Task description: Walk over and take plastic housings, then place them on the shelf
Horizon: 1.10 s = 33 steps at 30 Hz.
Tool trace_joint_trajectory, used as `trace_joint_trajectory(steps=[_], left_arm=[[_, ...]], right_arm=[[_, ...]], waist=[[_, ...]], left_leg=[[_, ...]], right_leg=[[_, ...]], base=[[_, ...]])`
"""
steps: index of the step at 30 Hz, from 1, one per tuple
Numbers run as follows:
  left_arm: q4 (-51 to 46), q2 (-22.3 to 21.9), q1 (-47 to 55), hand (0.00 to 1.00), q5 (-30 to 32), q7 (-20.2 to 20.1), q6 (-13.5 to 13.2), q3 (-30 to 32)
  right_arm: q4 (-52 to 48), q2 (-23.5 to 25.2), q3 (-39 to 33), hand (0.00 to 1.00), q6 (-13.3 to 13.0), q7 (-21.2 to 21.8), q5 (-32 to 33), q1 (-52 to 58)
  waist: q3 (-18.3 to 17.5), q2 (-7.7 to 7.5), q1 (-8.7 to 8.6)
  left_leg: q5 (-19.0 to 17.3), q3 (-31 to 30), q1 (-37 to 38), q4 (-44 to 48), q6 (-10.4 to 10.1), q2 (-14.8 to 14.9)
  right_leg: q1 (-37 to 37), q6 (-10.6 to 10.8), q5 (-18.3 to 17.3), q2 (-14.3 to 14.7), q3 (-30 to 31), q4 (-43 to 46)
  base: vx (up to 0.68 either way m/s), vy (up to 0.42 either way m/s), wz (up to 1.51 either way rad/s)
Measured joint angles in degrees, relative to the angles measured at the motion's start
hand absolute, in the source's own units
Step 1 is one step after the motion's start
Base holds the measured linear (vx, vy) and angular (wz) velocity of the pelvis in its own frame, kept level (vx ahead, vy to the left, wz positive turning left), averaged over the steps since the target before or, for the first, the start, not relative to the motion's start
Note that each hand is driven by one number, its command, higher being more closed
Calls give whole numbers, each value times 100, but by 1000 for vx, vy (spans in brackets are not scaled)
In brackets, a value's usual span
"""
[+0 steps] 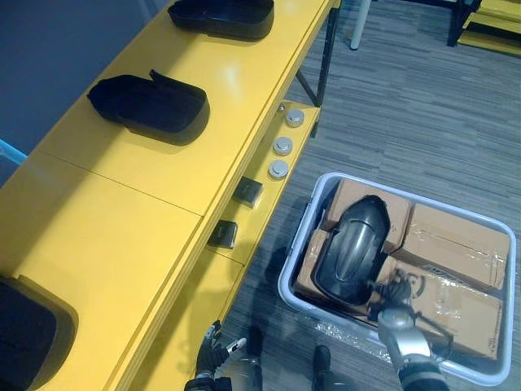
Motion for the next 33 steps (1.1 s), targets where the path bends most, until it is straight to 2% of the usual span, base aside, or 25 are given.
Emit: trace_joint_trajectory(steps=[3, 5, 9, 15, 17, 19, 21, 23, 24, 25, 26, 29, 30, 32, 33], left_arm=[[2, 3, -6, 0, -103, 17, -5, -15], [10, 3, -12, 0, -104, 17, -5, -25], [16, 16, -30, 0, -297, 14, -6, -36], [26, 27, -7, 0, -330, -15, -6, -9], [22, 55, -2, 0, -329, -32, -29, 11], [-6, 97, 25, 0, -367, -69, -56, 18], [-293, 116, 174, 0, -548, -208, -49, 100], [-1358, 154, 573, 0, -727, -447, 17, 119], [-1661, 160, 679, 0, -761, -543, 32, 127], [-2261, 171, 827, 0, -805, -801, 119, 156], [-2748, 188, 888, 0, -950, -1076, 213, 160], [-3426, 330, 851, 0, -1225, -1556, 562, 104], [-3620, 464, 831, 0, -1367, -1766, 775, 56], [-3791, 648, 722, 0, -1728, -2039, 1248, -120], [-3822, 773, 532, 0, -2228, -2207, 1694, -263]], right_arm=[[932, -141, -279, 100, 168, -58, 471, -567], [1090, -203, -281, 100, 264, -40, 546, -678], [1606, -535, -280, 100, 489, 319, 543, -916], [2050, -771, -275, 100, 470, 596, 386, -1193], [2072, -907, -269, 100, 317, 704, 37, -1209], [1771, -982, -268, 100, 180, 734, -282, -1116], [944, -1019, -259, 100, 64, 745, -651, -778], [-465, -1072, -275, 100, 37, 795, -1155, -2], [-826, -1072, -276, 100, 22, 805, -1315, 235], [-1521, -1078, -294, 100, -59, 849, -1676, 656], [-2048, -1107, -330, 100, -252, 898, -1957, 1012], [-2686, -1124, -522, 100, -625, 977, -2416, 1440], [-2789, -1154, -540, 100, -721, 1039, -2547, 1532], [-2887, -1213, -622, 100, -865, 1176, -2696, 1711], [-2887, -1345, -619, 100, -958, 1310, -2808, 1791]], waist=[[-4, 7, 52], [-7, 13, 77], [-21, 32, 174], [-69, 93, 179], [-69, 94, 177], [-67, 94, 175], [-63, 89, 150], [-52, 72, 111], [-52, 72, 63], [-54, 66, -26], [-75, 55, -122], [-146, 17, -290], [-238, -46, -415], [-421, -129, -433], [-574, -180, -477]], left_leg=[[-19, -31, -1, 60, -14, -4], [-22, -52, -1, 88, -14, -8], [-29, -160, -39, 200, -7, -61], [-2, -265, -220, 257, 34, -143], [8, -294, -227, 253, 58, -181], [9, -296, -227, 230, 62, -192], [10, -294, -215, 199, 64, -194], [7, -288, -50, 112, 68, -194], [4, -292, -2, 111, 72, -195], [-31, -285, 89, 115, 85, -195], [-76, -258, 149, 118, 90, -190], [-169, -136, 239, 116, 86, -150], [-210, -78, 304, 100, 85, -132], [-286, 62, 405, 96, 74, -77], [-298, 140, 471, 70, 68, -46]], right_leg=[[31, 16, -13, -12, -38, 35], [36, 22, -20, -19, -42, 57], [15, 57, -121, -84, -143, 239], [-106, 83, -142, -172, -264, 322], [-86, 58, -125, -215, -321, 315], [-85, 58, -125, -225, -327, 295], [-56, 59, -123, -223, -351, 240], [142, 60, -121, -213, -374, 115], [224, 64, -118, -210, -393, 80], [347, 65, -118, -206, -412, 29], [430, 68, -117, -200, -403, -24], [515, 91, -103, -165, -329, -131], [579, 98, -99, -149, -285, -185], [617, 99, -98, -111, -164, -231], [664, 109, -87, -84, -92, -299]], base=[[-29, 8, 6], [-41, 7, 3], [-74, 12, 13], [-50, 31, 13], [5, 41, 10], [24, 21, 5], [59, -3, 4], [98, -28, 4], [101, -31, 7], [96, -28, 3], [79, -22, -3], [49, -10, -22], [54, -5, -31], [72, -13, -37], [83, -25, -32]])
